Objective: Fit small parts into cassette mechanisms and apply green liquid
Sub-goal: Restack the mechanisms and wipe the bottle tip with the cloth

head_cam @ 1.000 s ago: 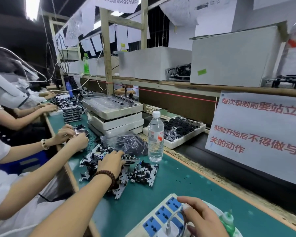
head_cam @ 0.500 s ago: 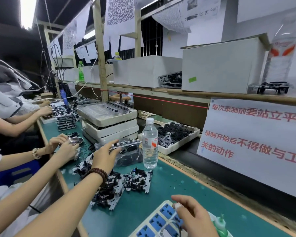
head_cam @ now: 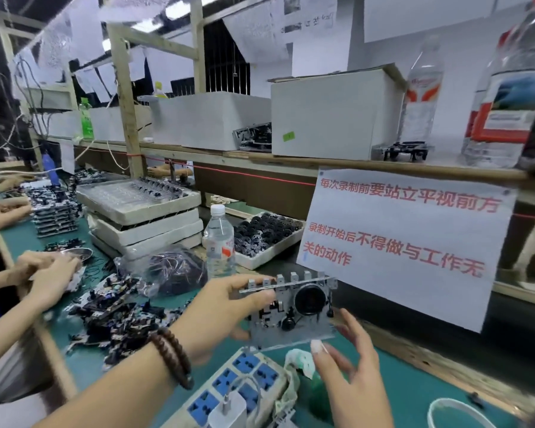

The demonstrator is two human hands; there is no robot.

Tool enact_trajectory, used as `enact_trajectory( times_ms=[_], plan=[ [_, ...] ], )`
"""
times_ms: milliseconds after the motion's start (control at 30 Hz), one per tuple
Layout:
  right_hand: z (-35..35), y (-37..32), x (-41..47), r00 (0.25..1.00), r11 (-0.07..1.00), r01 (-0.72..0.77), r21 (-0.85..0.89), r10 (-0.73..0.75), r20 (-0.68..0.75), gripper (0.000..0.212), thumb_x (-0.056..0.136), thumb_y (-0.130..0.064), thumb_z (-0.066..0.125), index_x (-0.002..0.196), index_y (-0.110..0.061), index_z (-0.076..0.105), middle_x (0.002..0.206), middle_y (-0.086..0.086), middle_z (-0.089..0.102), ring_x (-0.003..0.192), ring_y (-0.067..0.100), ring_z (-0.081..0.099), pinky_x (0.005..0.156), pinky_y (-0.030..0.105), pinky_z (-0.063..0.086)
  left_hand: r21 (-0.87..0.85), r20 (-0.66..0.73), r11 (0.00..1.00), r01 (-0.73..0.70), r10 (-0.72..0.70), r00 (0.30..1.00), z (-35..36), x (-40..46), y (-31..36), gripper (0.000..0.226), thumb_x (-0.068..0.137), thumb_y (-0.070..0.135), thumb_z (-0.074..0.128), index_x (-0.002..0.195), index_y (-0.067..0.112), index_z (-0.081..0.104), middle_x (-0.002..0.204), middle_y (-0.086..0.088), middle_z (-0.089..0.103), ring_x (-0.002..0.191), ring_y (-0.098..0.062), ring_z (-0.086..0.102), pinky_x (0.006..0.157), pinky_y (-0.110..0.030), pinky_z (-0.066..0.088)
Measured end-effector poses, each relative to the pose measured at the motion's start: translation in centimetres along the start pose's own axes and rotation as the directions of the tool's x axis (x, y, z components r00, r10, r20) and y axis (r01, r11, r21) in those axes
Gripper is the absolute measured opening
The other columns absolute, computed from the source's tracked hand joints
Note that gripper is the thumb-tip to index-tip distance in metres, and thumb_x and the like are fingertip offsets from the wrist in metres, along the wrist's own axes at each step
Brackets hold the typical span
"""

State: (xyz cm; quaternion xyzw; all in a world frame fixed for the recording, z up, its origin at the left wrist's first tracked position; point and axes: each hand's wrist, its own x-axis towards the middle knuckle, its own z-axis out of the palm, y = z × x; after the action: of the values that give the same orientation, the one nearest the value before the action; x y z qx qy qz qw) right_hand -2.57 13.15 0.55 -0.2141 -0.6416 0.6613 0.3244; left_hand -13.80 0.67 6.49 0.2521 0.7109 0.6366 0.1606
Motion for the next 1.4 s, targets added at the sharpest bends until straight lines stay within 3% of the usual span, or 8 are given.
enact_trajectory(
  times_ms=[300, 400, 567, 800, 867, 1067, 1267, 1400],
  plan=[
    [-7.0, 0.0, -2.0, 0.996, 0.994, -0.090, 0.068, 0.090, 0.011, 0.021, 0.085, 0.001, 0.059, 0.081, -0.018, 0.067, 0.068, -0.008, 0.069, 0.060, -0.001, 0.059, 0.064, 0.018, 0.048, 0.068, 0.301, 0.976, 0.206, -0.217, 0.929, 4.6, -2.3, 0.6, 0.019, 0.070, 0.039, 0.068, 0.088, 0.035, 0.073, 0.089, 0.014, 0.072, 0.082, 0.000, 0.065, 0.057, -0.027, 0.053],
    [-8.3, 0.4, -2.7, 0.986, 0.982, -0.166, 0.093, 0.164, 0.031, 0.016, 0.084, 0.008, 0.057, 0.083, -0.007, 0.063, 0.071, 0.003, 0.069, 0.068, 0.011, 0.061, 0.060, 0.011, 0.048, 0.112, 0.343, 0.961, 0.251, -0.274, 0.898, 6.3, -1.3, 1.1, 0.013, 0.083, 0.029, 0.064, 0.095, 0.028, 0.069, 0.077, 0.011, 0.068, 0.050, 0.002, 0.056, 0.043, -0.016, 0.043],
    [-10.6, 0.8, -3.8, 0.936, 0.907, -0.341, 0.247, 0.351, 0.005, 0.014, 0.087, 0.004, 0.055, 0.101, 0.006, 0.059, 0.074, 0.021, 0.070, 0.077, 0.029, 0.069, 0.084, 0.027, 0.052, 0.156, 0.437, 0.978, 0.136, -0.192, 0.879, 9.8, 0.2, 0.1, 0.043, 0.080, 0.022, 0.070, 0.115, 0.030, 0.048, 0.105, 0.011, 0.063, 0.091, -0.002, 0.063, 0.077, -0.016, 0.049],
    [-12.2, 1.1, -4.3, 0.904, 0.886, -0.362, 0.289, 0.409, -0.121, 0.031, 0.088, 0.004, 0.043, 0.116, 0.010, 0.054, 0.107, 0.028, 0.058, 0.114, 0.045, 0.045, 0.102, 0.057, 0.031, 0.234, 0.542, 0.971, 0.051, -0.174, 0.822, 12.8, 2.2, -0.2, 0.035, 0.085, 0.003, 0.062, 0.115, 0.017, 0.052, 0.079, 0.000, 0.069, 0.067, -0.009, 0.065, 0.066, -0.020, 0.053],
    [-12.5, 1.2, -4.2, 0.905, 0.951, -0.259, 0.170, 0.300, -0.302, 0.033, 0.080, 0.003, 0.048, 0.111, 0.011, 0.057, 0.101, 0.026, 0.058, 0.094, 0.038, 0.050, 0.092, 0.048, 0.037, 0.303, 0.617, 0.953, 0.012, -0.206, 0.760, 13.6, 2.7, 0.0, 0.033, 0.086, 0.004, 0.061, 0.115, 0.016, 0.052, 0.066, 0.007, 0.068, 0.056, -0.002, 0.061, 0.056, -0.015, 0.049],
    [-14.3, 2.8, -2.8, 0.945, 0.934, -0.327, -0.145, 0.322, -0.056, 0.022, 0.078, -0.010, 0.073, 0.094, -0.021, 0.064, 0.079, -0.007, 0.069, 0.073, 0.001, 0.062, 0.054, 0.006, 0.041, 0.484, 0.735, 0.859, -0.167, -0.296, 0.610, 17.8, 2.9, -1.4, 0.041, 0.089, 0.013, 0.061, 0.127, 0.016, 0.048, 0.064, 0.009, 0.060, 0.041, 0.004, 0.048, 0.044, -0.009, 0.039],
    [-14.1, 5.0, -1.3, 0.906, 0.919, -0.387, -0.081, 0.362, -0.218, 0.014, 0.080, 0.003, 0.067, 0.093, 0.008, 0.066, 0.073, 0.005, 0.066, 0.066, 0.016, 0.057, 0.048, 0.010, 0.043, 0.597, 0.613, 0.691, -0.407, -0.066, 0.788, 18.3, 3.7, -2.2, 0.040, 0.087, 0.022, 0.062, 0.125, 0.023, 0.051, 0.118, 0.001, 0.061, 0.101, -0.010, 0.057, 0.092, -0.026, 0.047],
    [-13.3, 6.7, -0.6, 0.877, 0.892, -0.450, -0.041, 0.433, -0.208, 0.020, 0.084, -0.002, 0.065, 0.096, 0.014, 0.063, 0.089, 0.020, 0.067, 0.069, 0.024, 0.057, 0.052, 0.021, 0.042, 0.564, 0.546, 0.650, -0.510, 0.170, 0.820, 14.6, 4.1, -1.4, 0.031, 0.088, 0.029, 0.061, 0.118, 0.033, 0.054, 0.117, 0.014, 0.055, 0.103, 0.003, 0.049, 0.077, -0.003, 0.036]
  ],
)
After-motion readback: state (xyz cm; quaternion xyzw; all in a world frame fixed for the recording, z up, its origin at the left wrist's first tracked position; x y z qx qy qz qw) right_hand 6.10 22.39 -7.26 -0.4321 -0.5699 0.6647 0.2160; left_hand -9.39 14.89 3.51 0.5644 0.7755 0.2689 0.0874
